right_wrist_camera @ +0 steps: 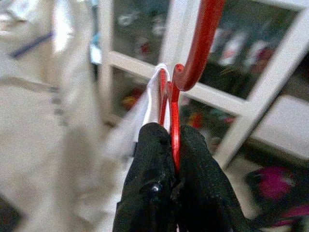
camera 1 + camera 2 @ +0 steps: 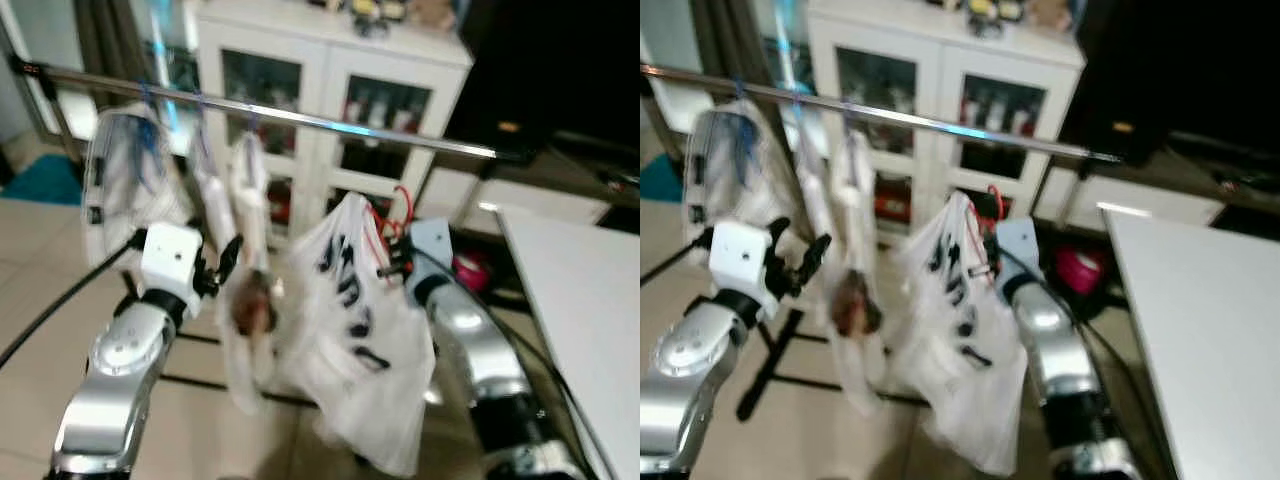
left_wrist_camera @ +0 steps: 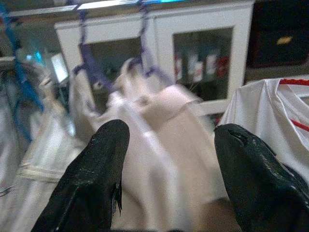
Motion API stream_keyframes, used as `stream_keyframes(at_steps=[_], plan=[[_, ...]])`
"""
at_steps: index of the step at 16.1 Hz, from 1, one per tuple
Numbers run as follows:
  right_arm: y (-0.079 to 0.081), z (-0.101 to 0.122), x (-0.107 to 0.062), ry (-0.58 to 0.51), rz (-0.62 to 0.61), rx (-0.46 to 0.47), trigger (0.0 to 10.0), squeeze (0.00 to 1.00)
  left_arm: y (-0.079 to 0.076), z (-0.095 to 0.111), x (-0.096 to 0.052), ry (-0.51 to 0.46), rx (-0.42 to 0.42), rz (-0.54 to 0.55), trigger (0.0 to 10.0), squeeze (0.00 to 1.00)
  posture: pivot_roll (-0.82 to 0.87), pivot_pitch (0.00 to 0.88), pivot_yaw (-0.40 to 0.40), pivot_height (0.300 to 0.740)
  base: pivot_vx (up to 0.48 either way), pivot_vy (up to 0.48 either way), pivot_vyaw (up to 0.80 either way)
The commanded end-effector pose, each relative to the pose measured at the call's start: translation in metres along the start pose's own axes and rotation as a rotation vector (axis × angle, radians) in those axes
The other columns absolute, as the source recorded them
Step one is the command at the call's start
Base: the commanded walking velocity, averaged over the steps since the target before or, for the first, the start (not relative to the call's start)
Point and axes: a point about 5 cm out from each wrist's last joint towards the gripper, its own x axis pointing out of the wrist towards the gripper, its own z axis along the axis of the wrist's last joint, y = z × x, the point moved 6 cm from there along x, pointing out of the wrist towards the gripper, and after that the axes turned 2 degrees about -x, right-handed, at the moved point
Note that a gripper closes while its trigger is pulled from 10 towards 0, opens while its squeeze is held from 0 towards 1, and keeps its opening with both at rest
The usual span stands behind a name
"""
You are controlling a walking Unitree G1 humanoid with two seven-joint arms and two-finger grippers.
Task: Hang hanger
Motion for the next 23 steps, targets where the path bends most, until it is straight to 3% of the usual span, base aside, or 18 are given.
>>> stream_keyframes(at_steps=[1, 6, 11, 15, 19, 23], plan=[[-0.012, 0.011, -0.002, -0.033, -0.037, 0.01, 10.0, 0.0, -0.008, 0.011, 0.007, -0.039, -0.003, -0.047, 10.0, 0.0, 0.06, 0.0, -0.055, 0.74, 0.386, 0.0, 0.0], [-0.009, 0.025, -0.006, -0.072, -0.041, -0.02, 10.0, 0.0, -0.01, 0.014, 0.016, -0.046, -0.016, -0.098, 10.0, 0.0, 0.05, 0.0, 0.02, 0.74, 0.389, 0.0, 0.0], [-0.018, 0.056, -0.013, -0.171, -0.074, -0.111, 10.0, 0.0, -0.02, 0.015, 0.018, -0.067, -0.097, -0.149, 10.0, 0.0, 0.05, 0.0, 0.015, 0.74, 0.143, 0.0, 0.0], [-0.022, 0.076, -0.012, -0.223, -0.084, -0.102, 10.0, 0.0, -0.033, 0.017, 0.01, -0.095, -0.135, -0.256, 10.0, 0.0, 0.05, 0.0, -0.014, 0.74, 0.0, 0.0, 0.0], [-0.027, 0.078, 0.008, -0.167, -0.102, -0.076, 10.0, 0.0, -0.054, 0.008, -0.004, -0.023, -0.156, -0.486, 10.0, 0.0, 0.05, 0.0, -0.018, 0.74, 0.0, 0.0, 0.0], [-0.025, 0.063, 0.036, -0.038, -0.06, -0.1, 10.0, 0.0, -0.049, 0.009, -0.008, -0.015, -0.147, -0.537, 10.0, 0.0, 0.05, 0.0, -0.008, 0.74, 0.0, 0.0, 0.0]])
